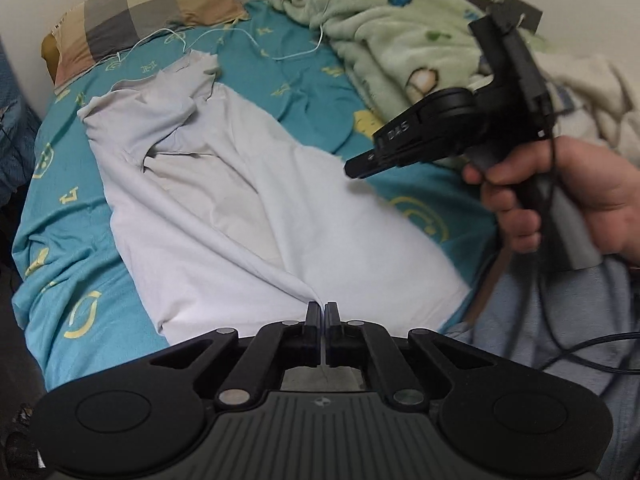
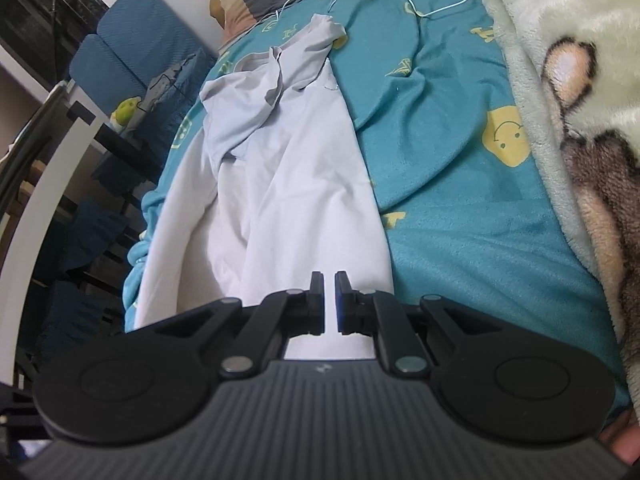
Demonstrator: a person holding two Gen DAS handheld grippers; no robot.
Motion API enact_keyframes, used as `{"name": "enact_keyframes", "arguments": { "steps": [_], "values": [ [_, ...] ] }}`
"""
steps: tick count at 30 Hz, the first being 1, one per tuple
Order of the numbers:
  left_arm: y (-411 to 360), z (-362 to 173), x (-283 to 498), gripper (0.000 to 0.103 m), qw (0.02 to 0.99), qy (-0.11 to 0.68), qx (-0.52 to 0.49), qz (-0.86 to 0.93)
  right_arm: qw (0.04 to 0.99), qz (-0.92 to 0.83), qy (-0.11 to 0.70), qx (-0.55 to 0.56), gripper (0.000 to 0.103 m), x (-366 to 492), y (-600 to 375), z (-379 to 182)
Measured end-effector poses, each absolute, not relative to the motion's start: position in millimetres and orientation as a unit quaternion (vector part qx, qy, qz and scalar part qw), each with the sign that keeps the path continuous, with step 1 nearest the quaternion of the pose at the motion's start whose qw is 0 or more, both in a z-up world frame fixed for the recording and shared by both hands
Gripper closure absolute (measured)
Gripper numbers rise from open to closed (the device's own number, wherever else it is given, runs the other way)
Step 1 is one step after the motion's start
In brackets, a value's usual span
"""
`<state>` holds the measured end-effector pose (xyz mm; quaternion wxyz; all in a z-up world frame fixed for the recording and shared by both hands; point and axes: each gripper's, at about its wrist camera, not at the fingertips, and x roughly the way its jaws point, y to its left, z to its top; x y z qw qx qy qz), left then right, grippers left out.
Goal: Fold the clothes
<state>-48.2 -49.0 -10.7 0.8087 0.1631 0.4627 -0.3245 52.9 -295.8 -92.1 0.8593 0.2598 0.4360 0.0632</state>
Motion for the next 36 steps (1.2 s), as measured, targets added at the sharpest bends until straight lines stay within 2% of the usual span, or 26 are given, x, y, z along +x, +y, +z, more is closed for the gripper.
{"name": "enact_keyframes", "arguments": {
  "steps": [7,10,11,13,15,19,21,22,23,25,33,36],
  "values": [
    [-57,-69,-52,0.102,0.766,0.528,0.166,-0.327,0.865,0.075,0.443,0.224,0.094,53,-284,-92],
    [-60,-70,-50,0.098,0.766,0.527,0.167,-0.329,0.864,0.078,0.448,0.215,0.094,53,-280,-93],
    [-59,-67,-49,0.092,0.769,0.522,0.162,-0.331,0.863,0.078,0.45,0.214,0.094,54,-280,-94],
    [-52,-57,-47,0.067,0.784,0.507,0.147,-0.325,0.86,0.071,0.455,0.22,0.094,55,-284,-97],
    [-42,-50,-44,0.052,0.801,0.495,0.13,-0.311,0.855,0.059,0.461,0.231,0.094,56,-291,-101],
    [-7,-42,-22,0.031,0.836,0.487,0.054,-0.248,0.841,0.03,0.476,0.253,0.094,56,-304,-110],
    [18,-44,-6,0.027,0.842,0.501,-0.001,-0.201,0.834,0.018,0.486,0.26,0.092,56,-308,-114],
    [29,-47,1,0.024,0.842,0.509,-0.021,-0.176,0.83,0.013,0.491,0.264,0.079,55,-310,-116],
    [39,-51,8,0.023,0.841,0.52,-0.036,-0.148,0.826,0.007,0.496,0.267,0.054,55,-312,-118],
    [55,-62,20,0.023,0.827,0.548,-0.063,-0.11,0.828,0.003,0.499,0.255,0.031,53,-309,-117],
    [56,-96,34,0.023,0.771,0.618,-0.09,-0.124,0.791,0.012,0.566,0.232,0.032,50,-297,-125],
    [55,-98,31,0.024,0.767,0.621,-0.086,-0.138,0.777,0.012,0.591,0.215,0.032,47,-290,-125]
  ]
}}
